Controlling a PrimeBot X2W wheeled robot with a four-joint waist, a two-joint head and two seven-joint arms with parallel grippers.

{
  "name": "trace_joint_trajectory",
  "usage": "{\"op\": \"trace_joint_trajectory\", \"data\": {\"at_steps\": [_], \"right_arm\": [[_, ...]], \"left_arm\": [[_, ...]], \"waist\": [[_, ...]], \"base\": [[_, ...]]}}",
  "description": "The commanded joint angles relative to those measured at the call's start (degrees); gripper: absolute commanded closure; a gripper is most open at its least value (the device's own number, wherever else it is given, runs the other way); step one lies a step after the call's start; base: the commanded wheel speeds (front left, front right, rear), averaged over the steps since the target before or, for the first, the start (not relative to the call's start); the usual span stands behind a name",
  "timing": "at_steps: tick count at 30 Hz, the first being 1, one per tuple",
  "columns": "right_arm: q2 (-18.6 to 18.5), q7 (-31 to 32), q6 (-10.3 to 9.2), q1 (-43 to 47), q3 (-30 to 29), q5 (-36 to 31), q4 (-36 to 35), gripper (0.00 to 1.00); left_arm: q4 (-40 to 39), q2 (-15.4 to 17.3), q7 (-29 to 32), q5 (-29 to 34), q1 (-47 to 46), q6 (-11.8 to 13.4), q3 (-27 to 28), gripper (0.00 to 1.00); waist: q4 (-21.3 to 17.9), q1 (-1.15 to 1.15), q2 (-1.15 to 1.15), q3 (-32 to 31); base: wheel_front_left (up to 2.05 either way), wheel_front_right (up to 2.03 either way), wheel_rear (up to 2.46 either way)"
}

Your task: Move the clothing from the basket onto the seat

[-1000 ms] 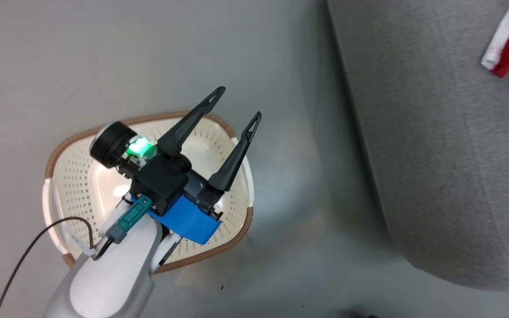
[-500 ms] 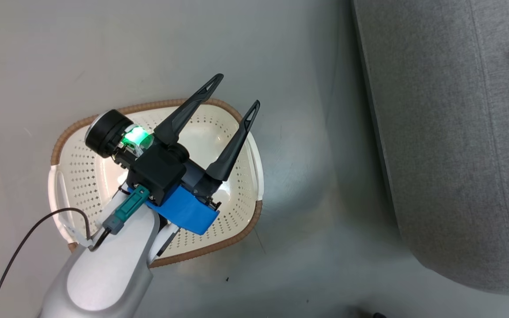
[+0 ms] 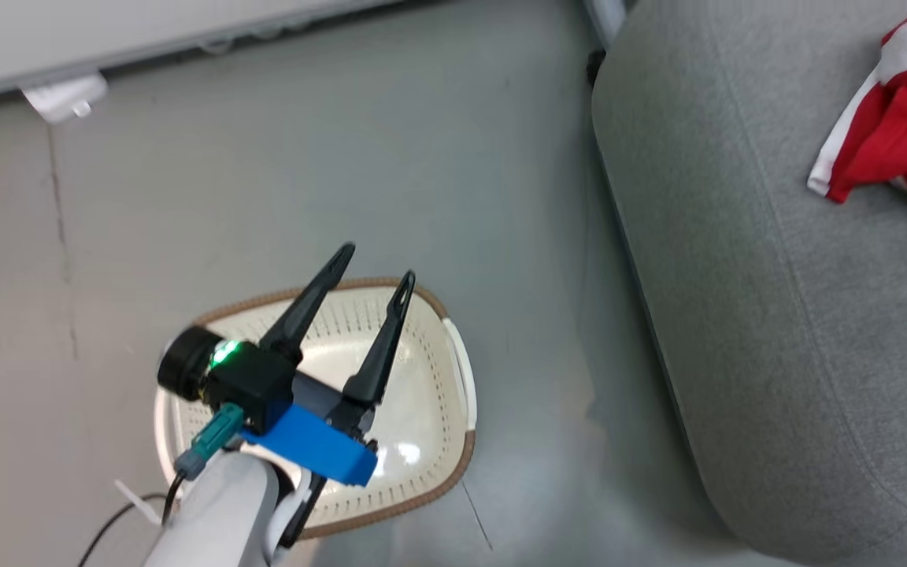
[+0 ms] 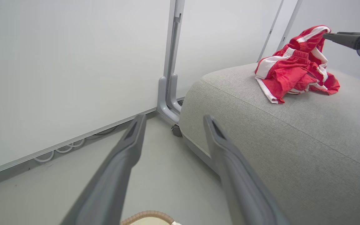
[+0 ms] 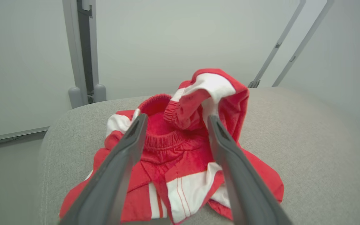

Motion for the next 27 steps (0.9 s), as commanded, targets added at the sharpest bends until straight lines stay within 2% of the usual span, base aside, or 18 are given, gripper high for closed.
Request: {"op": "trace_joint_trajectory", "data": {"at_steps": [1,6,13,17,27], "right_arm": [[0.58,-0.43,-0.06,2.85,1.51,0.45,-0.81,0.0],[2.35,-1.02,-0.06,9.66,6.01,2.42,-4.36,0.0],[7.25,-1.01,-0.06,20.3,10.32,2.21,-12.52,0.0],[10.14,-0.96,-0.06,26.75,11.2,1.65,-18.14,0.0],[17.33,-1.66,-0.06,37.45,12.62,0.39,-26.88,0.0]], "left_arm": [[0.33,-0.19,-0.17,-0.43,2.2,-0.25,0.99,0.0],[0.86,-1.35,-0.17,-0.95,7.88,-0.25,4.63,0.0],[0.79,-3.01,-0.17,-1.56,13.49,-0.25,8.37,0.0],[0.09,-3.46,-0.17,-2.17,15.7,-0.25,10.43,0.0],[-0.14,-3.77,-0.17,-3.06,19.58,-0.25,15.88,0.0]], "waist": [[1.43,0.01,0.0,-6.17],[2.59,0.01,0.0,-12.04],[5.87,0.01,0.0,-18.33],[7.89,0.01,0.0,-20.16],[11.07,0.01,0.0,-22.75]], "base": [[0.0,0.0,0.0],[0.0,0.0,0.0],[0.0,0.0,0.0],[0.0,0.0,0.0],[0.0,0.0,0.0]]}}
